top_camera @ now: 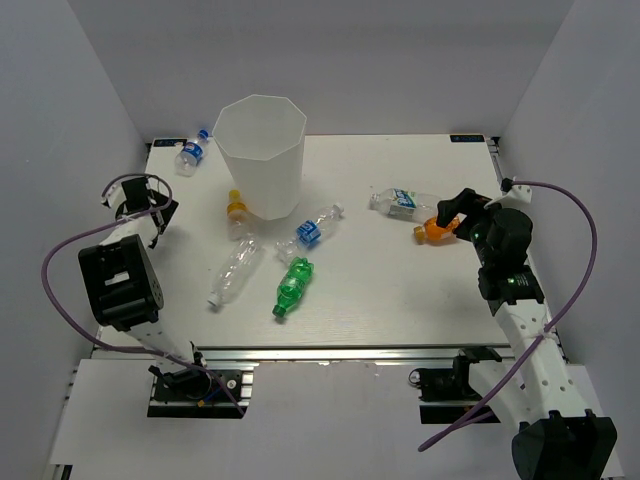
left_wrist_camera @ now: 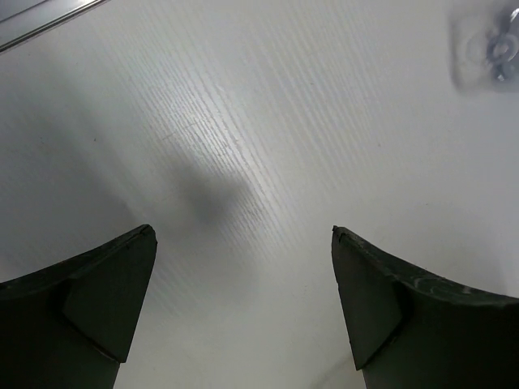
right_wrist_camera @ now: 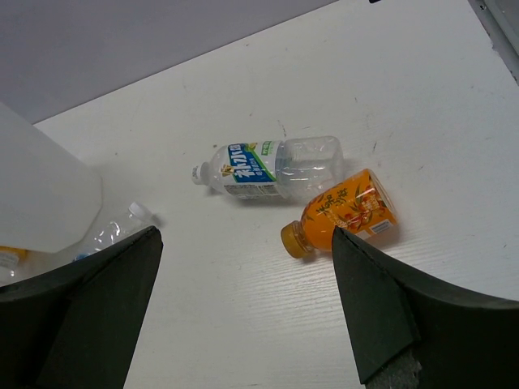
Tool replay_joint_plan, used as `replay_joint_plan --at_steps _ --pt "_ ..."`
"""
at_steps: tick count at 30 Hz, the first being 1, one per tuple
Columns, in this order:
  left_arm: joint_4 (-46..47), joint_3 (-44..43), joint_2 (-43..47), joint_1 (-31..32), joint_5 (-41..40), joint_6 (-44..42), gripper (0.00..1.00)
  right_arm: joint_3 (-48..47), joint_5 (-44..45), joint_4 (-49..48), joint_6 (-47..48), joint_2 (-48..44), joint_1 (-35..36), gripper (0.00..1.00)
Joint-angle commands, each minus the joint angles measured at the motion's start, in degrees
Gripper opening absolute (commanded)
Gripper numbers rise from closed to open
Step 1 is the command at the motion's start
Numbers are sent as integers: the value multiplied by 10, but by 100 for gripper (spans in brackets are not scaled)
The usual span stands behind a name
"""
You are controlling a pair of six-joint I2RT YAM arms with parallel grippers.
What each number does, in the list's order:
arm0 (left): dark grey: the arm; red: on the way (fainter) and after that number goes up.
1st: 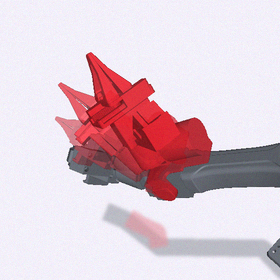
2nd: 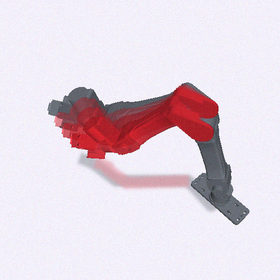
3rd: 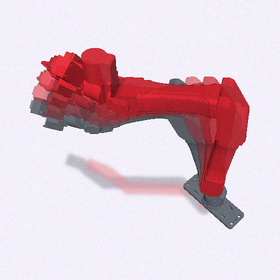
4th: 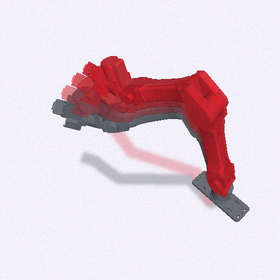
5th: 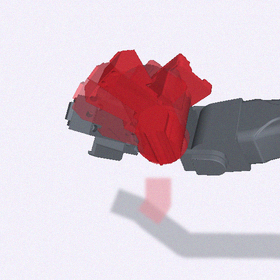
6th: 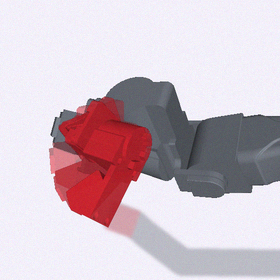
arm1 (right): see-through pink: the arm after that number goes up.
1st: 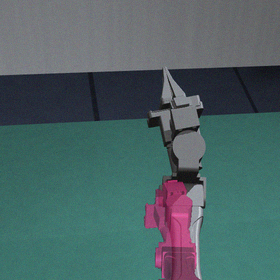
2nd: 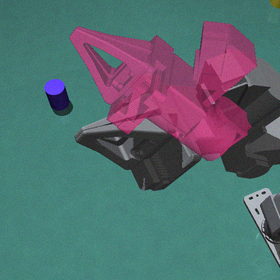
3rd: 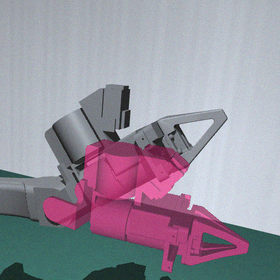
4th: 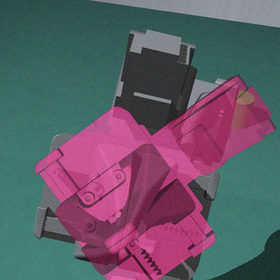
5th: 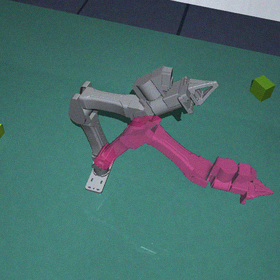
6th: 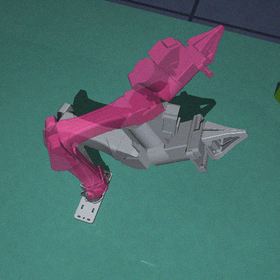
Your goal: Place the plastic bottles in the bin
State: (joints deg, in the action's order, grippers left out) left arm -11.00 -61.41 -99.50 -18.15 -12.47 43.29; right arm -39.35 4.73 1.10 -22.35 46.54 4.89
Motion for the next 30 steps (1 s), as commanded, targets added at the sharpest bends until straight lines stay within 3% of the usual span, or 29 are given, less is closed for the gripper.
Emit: replay_joint_plan --at_steps 1,4,8,14,17,20,25,30 --pt "2 -15 38 2 24 -14 98 0 6 -28 9 -10 -1 89" --pt "23 -23 37 4 52 -39 98 1 12 -29 13 -13 -2 89" --pt "47 -76 4 13 168 -135 98 -2 20 -24 18 -14 -2 89" --pt "-17 -230 -93 35 191 -257 98 -7 30 -16 22 -15 -1 89" --pt "-16 -280 -139 36 249 -328 98 -9 30 -16 25 -16 -1 89" --pt "-77 -376 -211 35 298 -384 98 -14 23 -12 26 -17 -1 89" --pt "-119 -507 -302 38 375 -417 98 -20 12 4 29 -17 -1 89" --pt "-49 -515 -328 41 426 -391 98 -21 12 10 24 -19 -2 89"
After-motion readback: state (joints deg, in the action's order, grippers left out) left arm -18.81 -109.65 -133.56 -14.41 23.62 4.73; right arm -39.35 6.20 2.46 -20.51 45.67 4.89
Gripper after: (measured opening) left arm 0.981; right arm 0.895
